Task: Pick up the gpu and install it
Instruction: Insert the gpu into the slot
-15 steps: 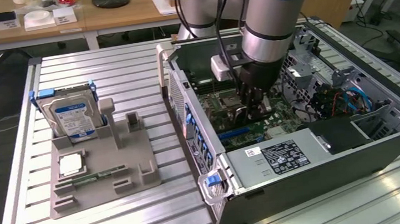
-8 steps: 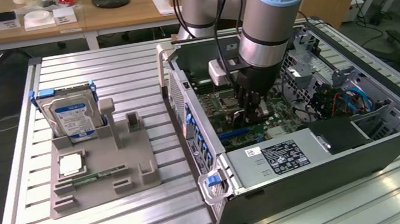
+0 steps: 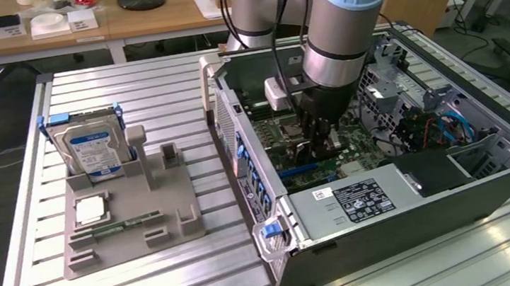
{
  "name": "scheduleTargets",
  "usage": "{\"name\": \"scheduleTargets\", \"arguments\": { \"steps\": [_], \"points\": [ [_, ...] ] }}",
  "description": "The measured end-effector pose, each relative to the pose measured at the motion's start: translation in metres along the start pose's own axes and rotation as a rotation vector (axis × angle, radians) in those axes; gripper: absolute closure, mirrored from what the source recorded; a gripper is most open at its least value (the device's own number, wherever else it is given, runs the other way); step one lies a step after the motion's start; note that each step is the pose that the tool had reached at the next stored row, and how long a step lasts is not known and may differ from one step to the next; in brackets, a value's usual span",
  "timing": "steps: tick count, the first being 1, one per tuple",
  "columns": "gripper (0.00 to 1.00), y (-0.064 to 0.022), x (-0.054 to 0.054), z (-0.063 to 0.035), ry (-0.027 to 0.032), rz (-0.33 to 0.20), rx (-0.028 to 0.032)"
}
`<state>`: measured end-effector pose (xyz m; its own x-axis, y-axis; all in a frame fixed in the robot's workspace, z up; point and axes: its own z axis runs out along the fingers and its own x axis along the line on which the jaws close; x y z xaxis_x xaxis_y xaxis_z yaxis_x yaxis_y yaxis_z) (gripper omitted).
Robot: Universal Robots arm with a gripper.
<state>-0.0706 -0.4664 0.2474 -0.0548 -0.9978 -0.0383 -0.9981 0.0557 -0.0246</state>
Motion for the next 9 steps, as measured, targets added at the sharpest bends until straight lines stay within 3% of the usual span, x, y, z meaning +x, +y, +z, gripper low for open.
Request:
{"name": "scheduleTargets", "arguments": {
  "steps": [2,9],
  "points": [
    [0.72,0.0003,0.0,0.0005,0.0,0.0,-0.0033],
    [0.72,0.003,-0.0002,0.0094,-0.0015,0.0,-0.0036]
  ]
}}
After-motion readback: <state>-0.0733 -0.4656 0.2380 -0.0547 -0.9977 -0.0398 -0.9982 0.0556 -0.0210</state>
